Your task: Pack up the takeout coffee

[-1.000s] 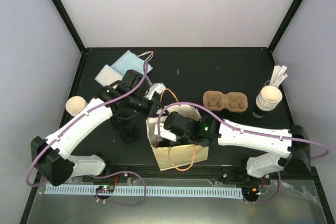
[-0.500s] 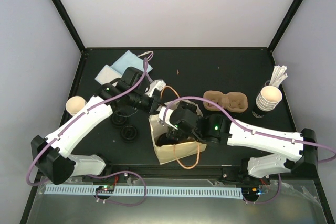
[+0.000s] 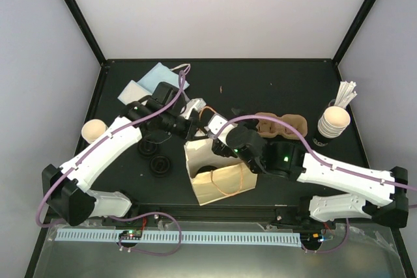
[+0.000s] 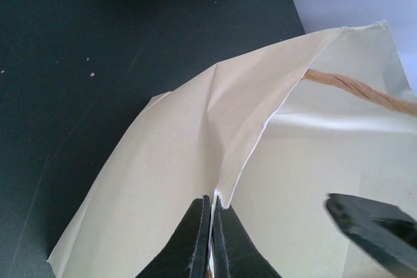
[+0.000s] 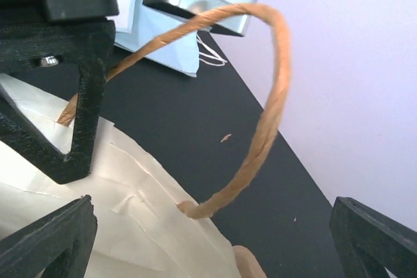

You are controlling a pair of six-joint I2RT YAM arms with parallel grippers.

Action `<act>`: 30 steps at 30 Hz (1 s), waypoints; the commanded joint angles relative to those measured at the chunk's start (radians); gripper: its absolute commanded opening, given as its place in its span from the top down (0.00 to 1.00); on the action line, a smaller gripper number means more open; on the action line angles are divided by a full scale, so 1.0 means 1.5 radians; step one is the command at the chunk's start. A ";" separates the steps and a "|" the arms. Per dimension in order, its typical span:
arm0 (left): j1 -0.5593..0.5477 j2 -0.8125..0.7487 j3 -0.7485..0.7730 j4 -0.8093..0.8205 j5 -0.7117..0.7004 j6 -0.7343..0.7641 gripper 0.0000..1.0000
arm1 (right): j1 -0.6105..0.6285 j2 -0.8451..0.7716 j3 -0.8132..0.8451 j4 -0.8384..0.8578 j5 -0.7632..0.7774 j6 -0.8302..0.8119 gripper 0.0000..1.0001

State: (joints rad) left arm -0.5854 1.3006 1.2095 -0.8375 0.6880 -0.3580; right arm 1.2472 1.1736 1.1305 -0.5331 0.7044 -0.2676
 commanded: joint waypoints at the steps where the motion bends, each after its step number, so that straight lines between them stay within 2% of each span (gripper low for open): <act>1: 0.013 0.004 0.023 0.004 0.010 0.000 0.98 | -0.013 -0.035 0.012 0.001 -0.060 -0.008 0.00; 6: 0.033 0.008 0.030 0.025 0.009 -0.011 0.98 | -0.018 -0.056 0.030 -0.049 -0.136 0.006 0.00; 13: 0.069 0.038 0.055 0.054 0.008 -0.026 0.99 | -0.064 -0.087 0.035 -0.096 -0.163 0.071 0.00; 18: 0.089 0.057 0.075 0.098 0.007 -0.044 0.98 | -0.124 -0.122 0.040 -0.108 -0.081 0.138 0.00; 21: 0.103 0.078 0.092 0.116 -0.005 -0.048 0.98 | -0.163 -0.144 0.037 -0.093 0.029 0.203 0.00; 23: 0.113 0.104 0.113 0.111 -0.009 -0.048 0.98 | -0.179 -0.149 0.041 -0.090 0.144 0.257 0.00; 30: 0.147 0.158 0.165 0.128 -0.055 -0.062 0.98 | -0.237 -0.178 0.030 -0.108 0.134 0.341 0.00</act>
State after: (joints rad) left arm -0.3927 1.5105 1.3792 -0.6918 0.6586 -0.4267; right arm 0.9142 0.9356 1.1839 -0.6899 0.8368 0.1284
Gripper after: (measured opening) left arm 0.031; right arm 1.000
